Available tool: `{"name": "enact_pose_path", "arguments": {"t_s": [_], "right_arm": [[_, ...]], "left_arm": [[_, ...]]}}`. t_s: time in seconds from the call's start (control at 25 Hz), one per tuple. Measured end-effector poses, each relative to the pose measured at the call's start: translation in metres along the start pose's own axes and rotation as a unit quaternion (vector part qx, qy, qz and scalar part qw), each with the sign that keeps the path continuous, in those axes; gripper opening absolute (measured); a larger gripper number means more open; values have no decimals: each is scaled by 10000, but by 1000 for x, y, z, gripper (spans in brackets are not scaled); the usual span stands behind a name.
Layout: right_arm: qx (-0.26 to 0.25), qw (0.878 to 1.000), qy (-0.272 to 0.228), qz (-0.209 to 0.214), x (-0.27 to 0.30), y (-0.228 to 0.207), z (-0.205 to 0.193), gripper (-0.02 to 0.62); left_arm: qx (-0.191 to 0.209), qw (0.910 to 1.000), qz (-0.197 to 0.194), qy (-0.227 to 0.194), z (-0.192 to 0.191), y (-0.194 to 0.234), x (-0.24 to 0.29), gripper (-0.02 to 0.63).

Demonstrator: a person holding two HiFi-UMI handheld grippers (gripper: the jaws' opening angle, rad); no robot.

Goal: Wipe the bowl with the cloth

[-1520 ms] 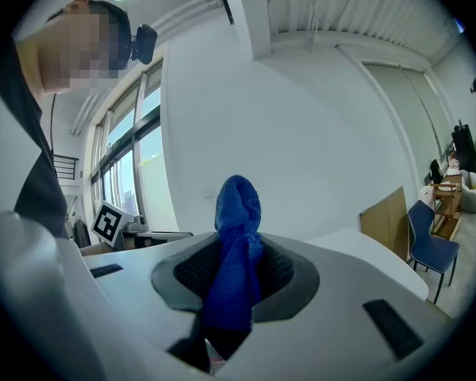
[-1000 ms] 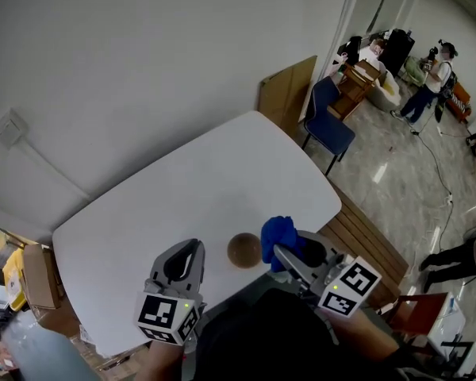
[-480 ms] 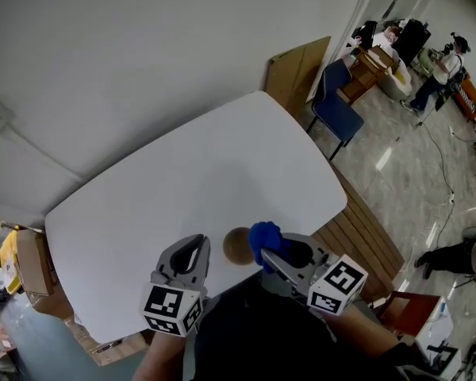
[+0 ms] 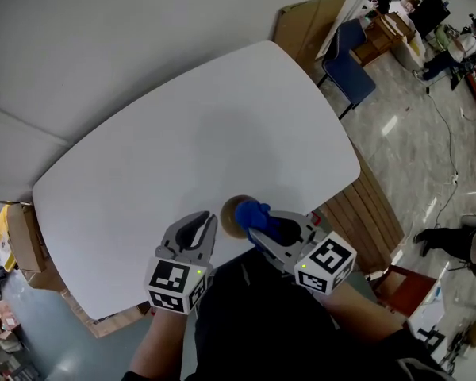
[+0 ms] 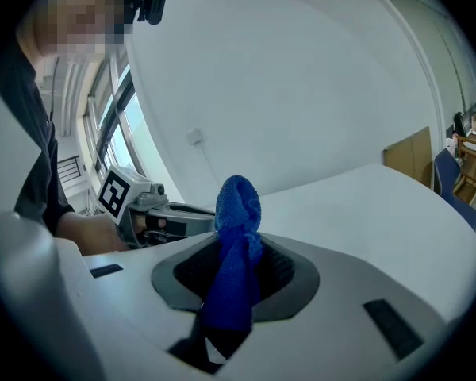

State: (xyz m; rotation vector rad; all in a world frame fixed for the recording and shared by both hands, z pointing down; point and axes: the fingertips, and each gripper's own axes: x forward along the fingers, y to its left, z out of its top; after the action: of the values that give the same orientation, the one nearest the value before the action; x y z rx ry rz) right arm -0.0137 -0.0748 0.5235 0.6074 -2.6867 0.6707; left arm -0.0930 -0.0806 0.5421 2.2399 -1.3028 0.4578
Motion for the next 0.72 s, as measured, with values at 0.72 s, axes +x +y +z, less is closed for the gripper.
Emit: {"name": "enact_pose_path", "arguments": {"t_s": [0.72], "right_arm": [[519, 9925, 1102, -102, 31, -18, -82, 94]], "left_arm": [[82, 9897, -355, 1384, -93, -1, 70, 150]]}}
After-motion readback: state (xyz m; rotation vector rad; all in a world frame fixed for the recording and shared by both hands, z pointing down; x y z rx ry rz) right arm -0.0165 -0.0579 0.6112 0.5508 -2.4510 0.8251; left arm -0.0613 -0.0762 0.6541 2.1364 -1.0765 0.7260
